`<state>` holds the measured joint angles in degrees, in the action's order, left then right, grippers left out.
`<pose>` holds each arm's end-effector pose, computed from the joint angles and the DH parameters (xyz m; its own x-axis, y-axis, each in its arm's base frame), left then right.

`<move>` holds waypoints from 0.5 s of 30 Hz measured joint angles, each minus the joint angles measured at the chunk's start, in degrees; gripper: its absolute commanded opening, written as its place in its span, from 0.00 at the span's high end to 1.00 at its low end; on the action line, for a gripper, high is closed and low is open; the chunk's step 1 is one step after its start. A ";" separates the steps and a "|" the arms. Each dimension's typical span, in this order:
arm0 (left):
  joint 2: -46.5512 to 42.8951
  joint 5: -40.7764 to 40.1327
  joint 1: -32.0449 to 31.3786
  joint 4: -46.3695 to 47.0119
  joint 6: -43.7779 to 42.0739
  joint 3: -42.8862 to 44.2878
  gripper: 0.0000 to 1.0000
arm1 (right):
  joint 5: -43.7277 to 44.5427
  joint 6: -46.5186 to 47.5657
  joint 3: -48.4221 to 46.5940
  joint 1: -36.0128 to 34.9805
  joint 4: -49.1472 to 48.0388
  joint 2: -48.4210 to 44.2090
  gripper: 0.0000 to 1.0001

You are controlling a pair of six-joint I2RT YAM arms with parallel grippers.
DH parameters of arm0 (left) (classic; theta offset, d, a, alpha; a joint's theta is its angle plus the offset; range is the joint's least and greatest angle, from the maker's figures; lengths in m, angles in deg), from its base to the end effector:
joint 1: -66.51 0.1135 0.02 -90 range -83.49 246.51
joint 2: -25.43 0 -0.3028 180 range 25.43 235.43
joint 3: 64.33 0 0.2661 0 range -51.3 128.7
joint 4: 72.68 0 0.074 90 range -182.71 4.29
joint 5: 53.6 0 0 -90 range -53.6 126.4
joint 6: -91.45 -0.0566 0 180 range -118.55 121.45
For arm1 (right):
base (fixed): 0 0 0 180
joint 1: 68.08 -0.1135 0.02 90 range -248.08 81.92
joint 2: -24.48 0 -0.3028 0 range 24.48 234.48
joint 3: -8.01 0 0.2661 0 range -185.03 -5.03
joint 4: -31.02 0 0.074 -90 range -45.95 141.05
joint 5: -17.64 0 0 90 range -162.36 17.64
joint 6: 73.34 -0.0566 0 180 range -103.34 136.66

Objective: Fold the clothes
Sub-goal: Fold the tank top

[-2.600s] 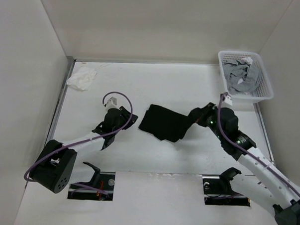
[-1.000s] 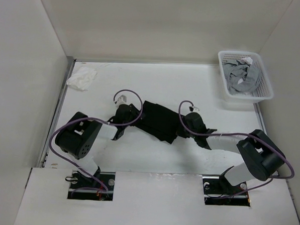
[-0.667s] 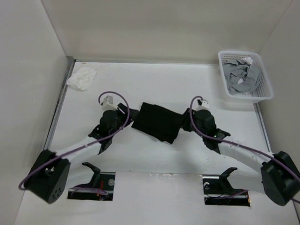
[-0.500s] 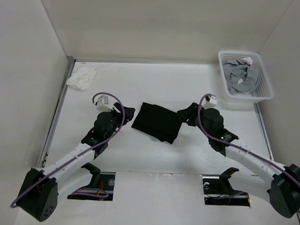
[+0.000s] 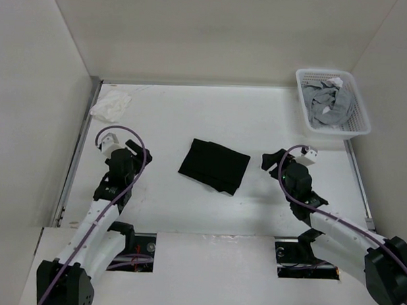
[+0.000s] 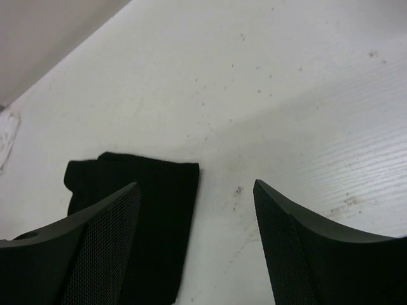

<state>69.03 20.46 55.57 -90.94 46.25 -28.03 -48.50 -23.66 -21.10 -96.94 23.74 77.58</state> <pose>0.1802 -0.0190 0.2331 -0.2578 -0.6403 -0.7236 -0.3416 0.7609 -0.5516 0.1878 0.0773 0.2113 -0.2581 0.5334 -0.8055 0.0851 0.8431 0.5311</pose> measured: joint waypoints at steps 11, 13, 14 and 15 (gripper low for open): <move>9.14 3.30 1.16 3.26 0.20 -1.01 0.37 | 0.13 -1.16 0.02 1.38 -4.42 3.56 0.24; 11.15 3.89 0.26 4.48 0.07 -0.98 0.38 | 0.02 -1.29 0.02 1.62 -4.61 4.02 0.24; 11.85 4.13 -0.02 5.09 0.00 -0.98 0.38 | -0.22 -1.31 0.02 1.79 -4.61 4.13 0.24; 12.44 4.24 -0.15 5.86 -0.07 -0.98 0.38 | -0.31 -1.33 0.02 1.88 -4.66 4.22 0.24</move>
<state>81.46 24.70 55.42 -85.09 46.18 -29.01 -48.81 -24.99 -21.08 -95.06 19.08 81.80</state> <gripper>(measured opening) 0.625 0.765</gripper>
